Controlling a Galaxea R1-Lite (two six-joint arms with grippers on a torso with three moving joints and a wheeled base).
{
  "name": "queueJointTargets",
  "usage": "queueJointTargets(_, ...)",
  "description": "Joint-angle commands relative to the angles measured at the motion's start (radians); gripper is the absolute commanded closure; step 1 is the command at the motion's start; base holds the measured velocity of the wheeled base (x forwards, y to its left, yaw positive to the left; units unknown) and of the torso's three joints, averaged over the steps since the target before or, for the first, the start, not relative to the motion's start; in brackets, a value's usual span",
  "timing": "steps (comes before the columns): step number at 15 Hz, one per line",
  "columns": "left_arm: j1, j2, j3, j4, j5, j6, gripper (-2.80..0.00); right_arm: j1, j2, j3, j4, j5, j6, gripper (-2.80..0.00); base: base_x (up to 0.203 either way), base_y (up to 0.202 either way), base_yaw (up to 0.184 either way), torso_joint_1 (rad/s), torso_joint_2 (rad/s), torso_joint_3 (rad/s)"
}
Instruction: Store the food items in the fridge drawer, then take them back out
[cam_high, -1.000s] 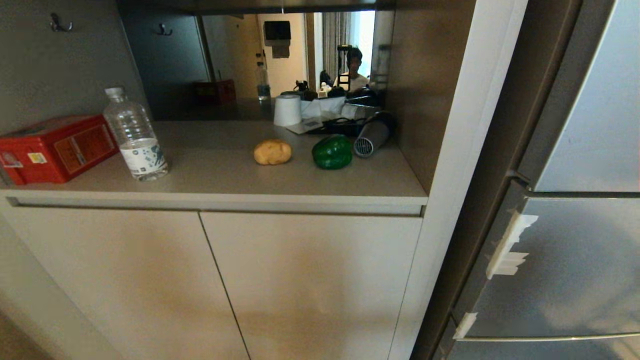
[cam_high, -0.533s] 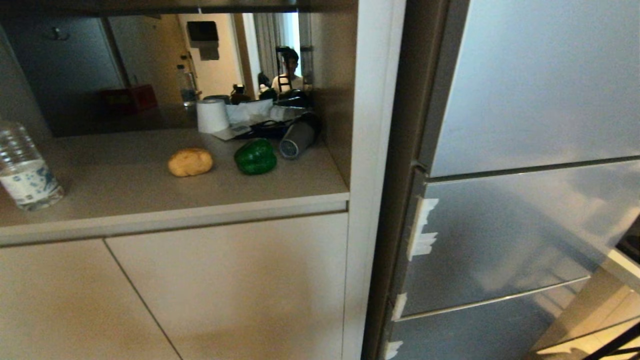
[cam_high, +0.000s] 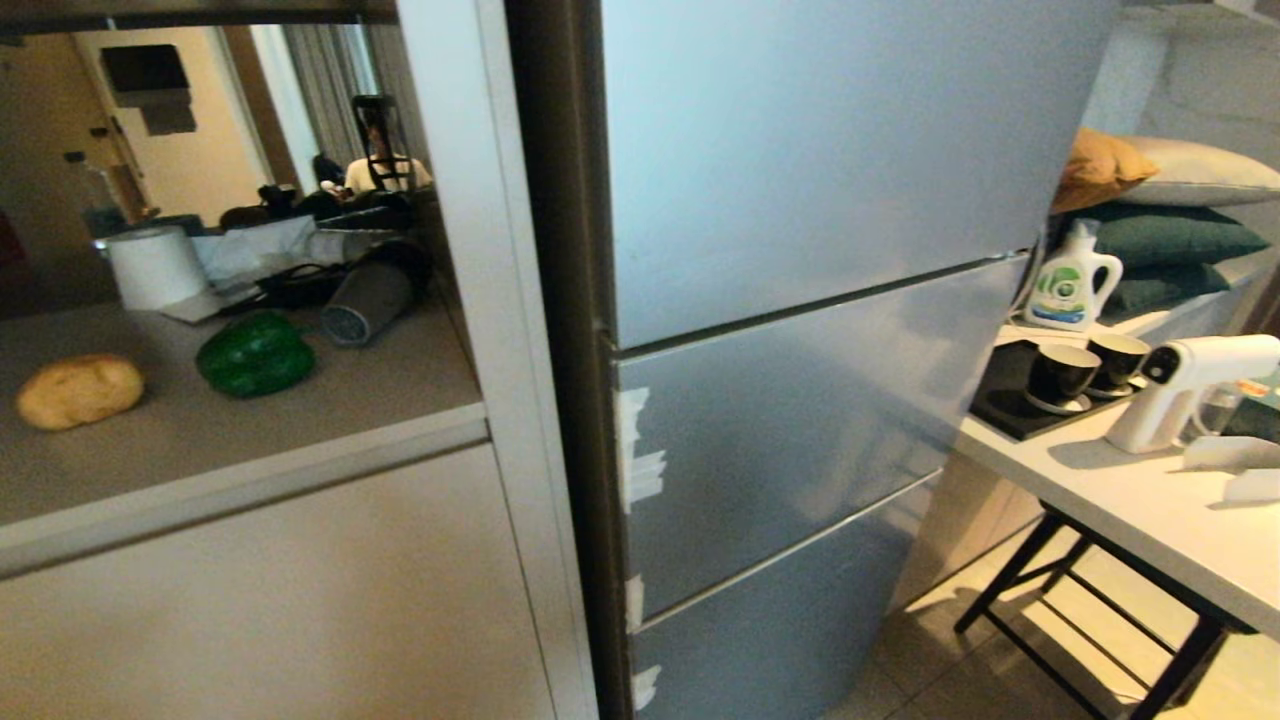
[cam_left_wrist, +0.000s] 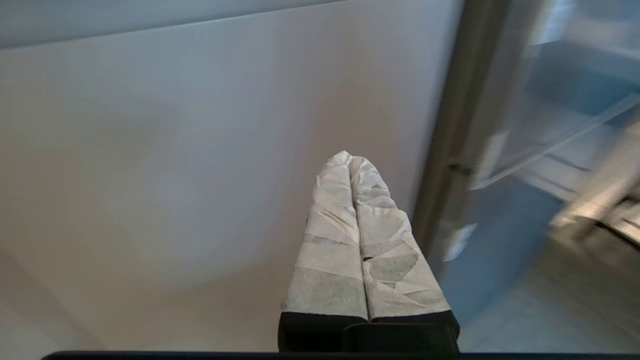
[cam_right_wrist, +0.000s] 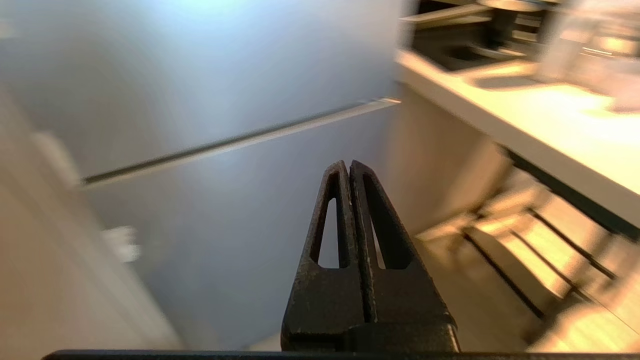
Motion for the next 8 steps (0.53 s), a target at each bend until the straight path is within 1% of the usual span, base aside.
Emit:
queueJointTargets(1, 0.0, 0.001, 0.011, 0.0, 0.0, 0.0, 0.0, 0.0, 0.0, 0.0, 0.0, 0.0, 0.0, 0.0, 0.003, 0.007, -0.179, 0.007, 0.01, 0.004)
queueJointTargets(6, 0.0, 0.0, 0.011, 0.0, 0.0, 0.0, 0.0, 0.0, 0.0, 0.0, 0.0, 0.0, 0.0, 0.0, -0.001, 0.008, -0.174, 0.002, 0.0, 0.003)
queueJointTargets(8, 0.0, 0.001, 0.011, 0.0, 0.0, 0.001, 0.0, 0.0, 0.0, 0.0, 0.0, 0.0, -0.001, 0.0, 0.001, 0.005, -0.141, -0.002, 0.01, 0.001)
